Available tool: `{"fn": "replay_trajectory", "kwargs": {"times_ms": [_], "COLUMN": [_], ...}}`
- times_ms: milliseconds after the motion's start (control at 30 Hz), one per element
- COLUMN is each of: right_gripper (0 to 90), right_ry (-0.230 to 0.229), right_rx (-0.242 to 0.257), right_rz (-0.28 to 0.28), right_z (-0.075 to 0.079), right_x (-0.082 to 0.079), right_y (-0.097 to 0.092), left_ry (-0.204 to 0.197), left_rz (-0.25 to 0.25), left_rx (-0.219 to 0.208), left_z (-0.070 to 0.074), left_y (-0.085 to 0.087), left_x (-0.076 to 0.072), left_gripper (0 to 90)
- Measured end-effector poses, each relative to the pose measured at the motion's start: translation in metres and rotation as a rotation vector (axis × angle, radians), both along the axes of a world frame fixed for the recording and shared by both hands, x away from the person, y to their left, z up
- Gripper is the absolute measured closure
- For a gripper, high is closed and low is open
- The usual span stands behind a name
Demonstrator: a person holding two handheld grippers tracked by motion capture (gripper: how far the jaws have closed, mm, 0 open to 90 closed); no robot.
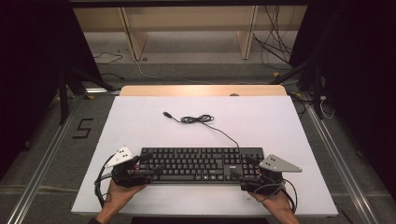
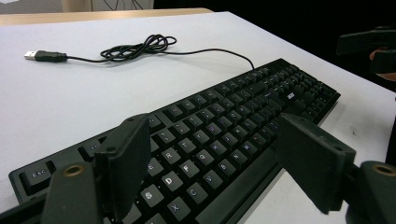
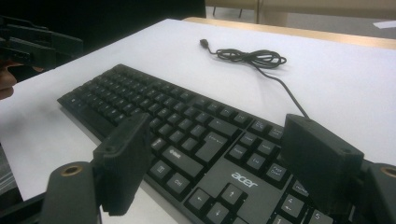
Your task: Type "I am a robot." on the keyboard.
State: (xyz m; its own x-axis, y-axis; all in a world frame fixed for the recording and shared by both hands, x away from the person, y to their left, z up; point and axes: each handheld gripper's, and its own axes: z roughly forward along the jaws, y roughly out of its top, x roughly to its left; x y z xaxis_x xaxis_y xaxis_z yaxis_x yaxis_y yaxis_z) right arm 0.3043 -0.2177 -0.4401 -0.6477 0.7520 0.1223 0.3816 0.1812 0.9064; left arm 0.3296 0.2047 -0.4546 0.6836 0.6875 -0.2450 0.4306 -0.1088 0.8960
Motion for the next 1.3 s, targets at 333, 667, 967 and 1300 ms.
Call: {"fn": "replay_trajectory", "kwargs": {"times_ms": [333, 667, 967, 1300], "right_gripper": [25.6, 25.9, 26.2, 27.2], "right_ry": [0.002, 0.016, 0.022, 0.041], "right_rx": [0.002, 0.020, 0.007, -0.009], "right_rz": [0.002, 0.039, 0.094, 0.127], "right_z": [0.000, 0.001, 0.004, 0.006], "right_x": [0.001, 0.008, 0.019, 0.035], "right_y": [0.002, 0.020, 0.049, 0.073], "left_ry": [-0.001, 0.001, 0.001, 0.001], "left_rz": [-0.001, 0.004, 0.009, 0.011], "left_rx": [0.002, 0.003, -0.002, -0.003], "left_z": [0.000, 0.000, 0.000, 0.000], "left_y": [0.000, 0.001, 0.001, 0.002], "left_x": [0.000, 0.001, 0.000, 0.000], "left_gripper": [26.1, 26.1, 26.1, 26.1]}}
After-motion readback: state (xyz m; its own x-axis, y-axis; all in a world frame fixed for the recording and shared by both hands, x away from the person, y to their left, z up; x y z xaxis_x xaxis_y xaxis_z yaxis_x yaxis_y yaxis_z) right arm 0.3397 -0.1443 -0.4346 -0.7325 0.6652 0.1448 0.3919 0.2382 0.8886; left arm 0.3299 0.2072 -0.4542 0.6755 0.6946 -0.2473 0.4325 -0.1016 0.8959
